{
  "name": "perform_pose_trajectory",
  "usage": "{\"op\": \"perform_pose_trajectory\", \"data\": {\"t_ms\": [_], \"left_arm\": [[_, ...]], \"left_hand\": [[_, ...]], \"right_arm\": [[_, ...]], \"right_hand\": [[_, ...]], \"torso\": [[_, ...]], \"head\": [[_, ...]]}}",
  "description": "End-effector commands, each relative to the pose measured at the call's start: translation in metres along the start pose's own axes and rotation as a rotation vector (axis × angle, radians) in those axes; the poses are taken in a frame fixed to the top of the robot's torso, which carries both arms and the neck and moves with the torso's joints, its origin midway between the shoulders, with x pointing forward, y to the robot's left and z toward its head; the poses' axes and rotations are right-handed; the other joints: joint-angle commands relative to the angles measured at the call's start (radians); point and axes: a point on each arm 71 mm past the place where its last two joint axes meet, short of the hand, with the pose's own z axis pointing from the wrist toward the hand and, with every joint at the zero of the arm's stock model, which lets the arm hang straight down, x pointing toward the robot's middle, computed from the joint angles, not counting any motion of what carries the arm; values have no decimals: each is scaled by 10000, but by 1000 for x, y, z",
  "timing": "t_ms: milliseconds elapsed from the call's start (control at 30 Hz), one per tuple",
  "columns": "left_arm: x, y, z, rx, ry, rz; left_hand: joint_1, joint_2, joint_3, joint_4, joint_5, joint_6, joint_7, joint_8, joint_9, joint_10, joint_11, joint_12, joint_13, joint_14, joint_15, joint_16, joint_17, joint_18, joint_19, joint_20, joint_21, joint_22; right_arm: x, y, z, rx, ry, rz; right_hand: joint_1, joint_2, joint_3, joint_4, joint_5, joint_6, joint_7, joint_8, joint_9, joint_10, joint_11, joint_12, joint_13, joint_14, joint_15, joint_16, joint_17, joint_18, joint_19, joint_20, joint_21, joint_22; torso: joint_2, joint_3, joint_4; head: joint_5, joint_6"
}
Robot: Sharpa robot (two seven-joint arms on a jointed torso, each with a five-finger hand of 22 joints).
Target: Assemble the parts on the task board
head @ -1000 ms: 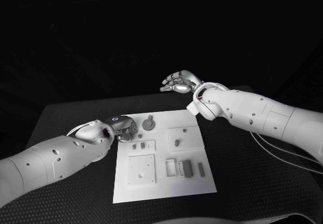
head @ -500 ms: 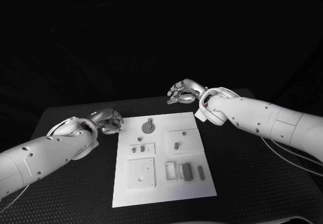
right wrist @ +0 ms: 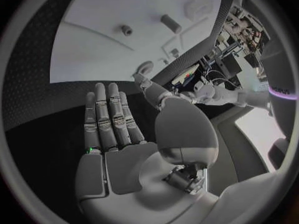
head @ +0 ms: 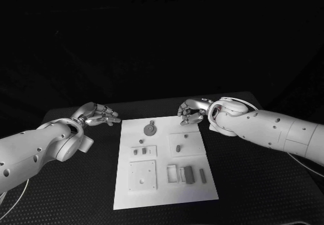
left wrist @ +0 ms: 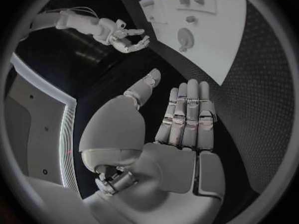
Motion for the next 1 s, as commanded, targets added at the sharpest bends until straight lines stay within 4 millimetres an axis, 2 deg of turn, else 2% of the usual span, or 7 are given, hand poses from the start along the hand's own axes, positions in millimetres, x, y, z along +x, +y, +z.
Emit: {"op": "perform_pose_trajectory", "data": {"t_ms": [33, 167, 300, 433, 600, 733, 1000], "left_arm": [[7, -9, -1, 648, 495, -1306], [9, -11, -3, 736, 552, -1577], [10, -12, -5, 790, 577, -1636], [11, -13, -6, 804, 621, -1693], [10, -13, -6, 846, 547, -1736], [10, -13, -6, 878, 546, -1807], [8, -12, -6, 828, 457, -1928]], "left_hand": [[-64, 51, -259, -19, -43, -74, 11, 28, 17, -115, 16, 10, -84, -131, 171, -446, -83, -25, -323, 157, -33, -353], [27, 120, -490, -11, -43, -90, 39, 53, 18, -143, 31, 22, -188, -206, 299, -892, -82, 9, -540, 304, -28, -775], [61, 158, -537, -10, -39, -100, 65, 53, 12, -146, 33, 23, -219, -225, 329, -999, -62, 13, -582, 334, -30, -892], [81, 175, -570, -8, -36, -110, 72, 50, 6, -162, 42, 18, -245, -234, 348, -1070, -41, 17, -605, 354, -26, -976], [87, 204, -586, -4, -34, -111, 73, 52, 3, -174, 49, 15, -262, -234, 357, -1109, -23, 22, -612, 364, -22, -1027], [90, 232, -590, -2, -33, -114, 75, 52, 1, -184, 53, 13, -272, -228, 359, -1126, -11, 25, -610, 368, -18, -1055], [75, 283, -606, 2, -32, -124, 79, 48, -6, -201, 62, 11, -293, -211, 361, -1158, 17, 31, -600, 374, -12, -1109]], "right_arm": [[5, 2, -4, 138, 144, -1547], [13, 4, -7, 152, 344, -1881], [18, 5, -10, 139, 524, -1951], [26, 6, -13, 80, 751, -2109], [29, 7, -12, 84, 923, -2311], [39, 6, -14, 90, 1204, -2482], [48, 9, -14, -32, 1330, -2567]], "right_hand": [[-114, -106, -51, -7, -13, 150, -61, 75, 3, 260, -98, 34, 25, 347, -189, 139, 109, 182, 406, -24, 93, -32], [-221, -187, -55, 7, -11, 327, -134, 141, -1, 636, -234, 38, 62, 777, -401, 270, 258, 351, 921, -50, 167, -85], [-279, -287, -35, 14, -14, 150, -58, 12, -84, 374, -88, -276, -61, 864, -453, 215, 301, 398, 1050, -43, 110, -138], [-360, -351, -13, 43, -14, 208, -68, 20, -124, 462, -68, -467, -138, 1364, -672, 337, 447, 560, 1579, -82, 260, -103], [-387, -350, 17, 36, -14, 330, -138, 72, -135, 600, -91, -577, -175, 1578, -754, 316, 520, 631, 1801, -90, 279, -91], [-345, -301, 47, 15, -14, 458, -193, 131, -129, 739, -135, -603, -174, 1688, -796, 303, 567, 666, 1901, -95, 282, -79], [-169, -197, 134, -21, -14, 713, -299, 243, -116, 882, -172, -701, -189, 1836, -859, 264, 649, 686, 2045, -123, 272, -57]], "torso": [[-29, -24, 19], [4, -11, -27], [1, -3, -27], [-5, -14, 9], [0, -4, 8], [-3, -25, 18], [2, -6, 21]], "head": [[0, -24], [22, 5], [19, -12], [-30, -31], [-12, -63], [-26, -75], [16, -138]]}}
